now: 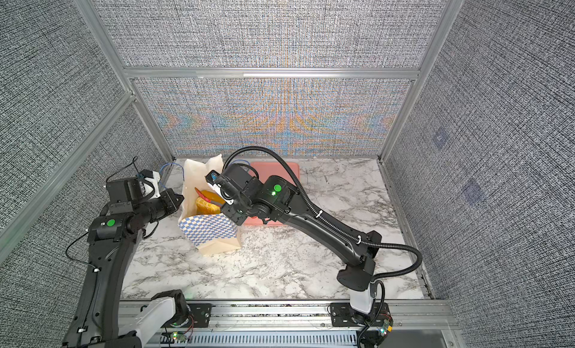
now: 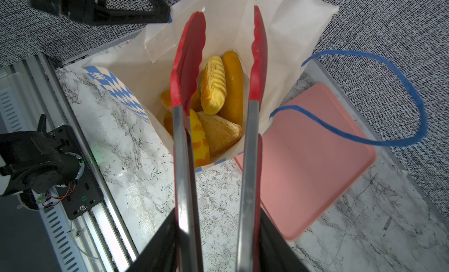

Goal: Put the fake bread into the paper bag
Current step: 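Lower the flat yellow bread into the bag and open the tongs, then raise the open tongs out of the bag while the left gripper releases the bag rim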

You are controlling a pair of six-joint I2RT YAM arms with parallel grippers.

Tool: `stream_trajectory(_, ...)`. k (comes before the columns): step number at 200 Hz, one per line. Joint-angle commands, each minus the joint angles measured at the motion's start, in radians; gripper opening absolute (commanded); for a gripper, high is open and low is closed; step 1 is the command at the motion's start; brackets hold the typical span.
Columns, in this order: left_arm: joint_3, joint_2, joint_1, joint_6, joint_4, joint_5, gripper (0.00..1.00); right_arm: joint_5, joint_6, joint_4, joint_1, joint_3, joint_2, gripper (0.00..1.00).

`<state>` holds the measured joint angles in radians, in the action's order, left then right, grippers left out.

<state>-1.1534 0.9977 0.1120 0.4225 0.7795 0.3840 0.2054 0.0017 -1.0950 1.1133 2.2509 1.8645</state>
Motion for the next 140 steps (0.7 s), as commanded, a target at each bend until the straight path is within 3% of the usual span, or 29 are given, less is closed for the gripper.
stream_trajectory(1,-0.006,-0.002,0.0,-0.009,-0.001,-0.006,0.0,0.03,-0.002,0.045,0.001,0.009,-0.017,0.48)
stream_trajectory(140,-0.029,0.003,0.0,-0.01,0.002,-0.002,0.0,0.218,0.033,0.222,-0.02,-0.162,-0.214,0.48)
